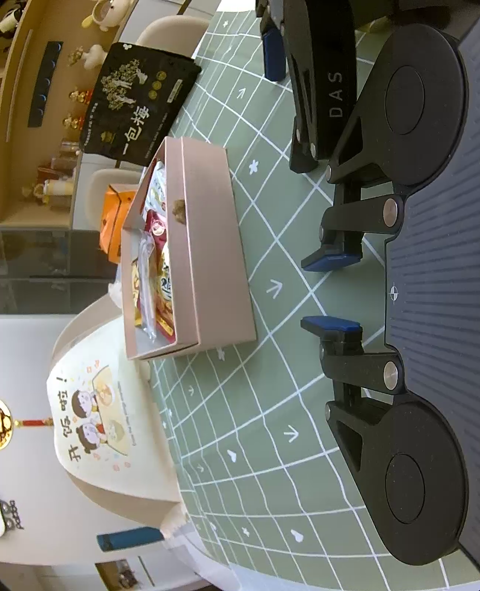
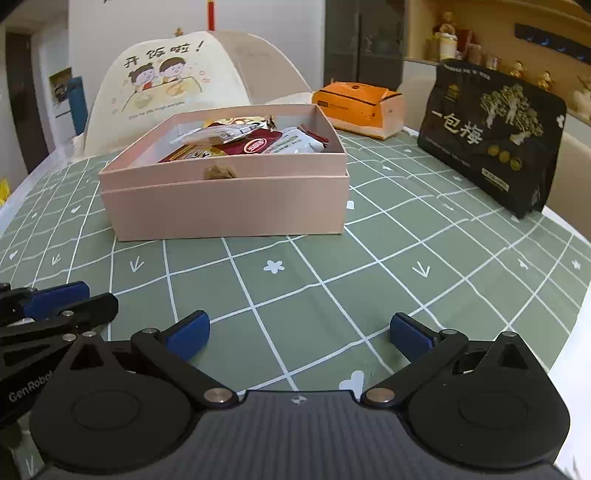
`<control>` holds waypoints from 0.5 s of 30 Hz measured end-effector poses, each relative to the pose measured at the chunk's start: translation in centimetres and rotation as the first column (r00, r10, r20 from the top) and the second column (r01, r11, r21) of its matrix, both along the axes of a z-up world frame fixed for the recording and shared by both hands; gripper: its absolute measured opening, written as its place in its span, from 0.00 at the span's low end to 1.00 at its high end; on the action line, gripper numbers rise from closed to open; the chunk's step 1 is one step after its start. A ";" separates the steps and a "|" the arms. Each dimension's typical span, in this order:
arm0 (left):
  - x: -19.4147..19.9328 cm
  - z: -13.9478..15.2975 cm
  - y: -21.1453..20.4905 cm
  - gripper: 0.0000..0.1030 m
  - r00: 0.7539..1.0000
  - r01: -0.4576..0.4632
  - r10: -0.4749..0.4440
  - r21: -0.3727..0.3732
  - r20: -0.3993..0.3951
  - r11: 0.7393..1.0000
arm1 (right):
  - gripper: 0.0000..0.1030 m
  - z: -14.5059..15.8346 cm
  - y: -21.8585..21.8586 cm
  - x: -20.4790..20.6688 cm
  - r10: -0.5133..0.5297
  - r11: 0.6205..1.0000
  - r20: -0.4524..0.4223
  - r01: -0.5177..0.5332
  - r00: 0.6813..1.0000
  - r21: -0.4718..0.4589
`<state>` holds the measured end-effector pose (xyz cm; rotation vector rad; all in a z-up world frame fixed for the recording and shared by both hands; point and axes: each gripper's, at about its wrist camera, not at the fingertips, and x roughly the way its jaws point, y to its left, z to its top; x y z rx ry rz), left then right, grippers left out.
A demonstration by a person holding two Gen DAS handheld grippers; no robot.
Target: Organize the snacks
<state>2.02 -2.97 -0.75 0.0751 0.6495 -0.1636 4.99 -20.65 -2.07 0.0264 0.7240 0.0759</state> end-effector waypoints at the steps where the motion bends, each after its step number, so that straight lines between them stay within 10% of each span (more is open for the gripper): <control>1: 0.0 0.0 0.0 0.30 1.000 0.000 0.000 0.003 0.000 1.000 | 1.00 0.0 0.1 0.0 -0.005 1.000 0.005 0.005 1.000 -0.001; 15: 0.2 -0.1 0.1 0.30 1.000 0.004 -0.004 -0.004 -0.001 1.000 | 1.00 -0.2 0.3 -0.1 -0.002 1.000 0.022 0.002 1.000 0.002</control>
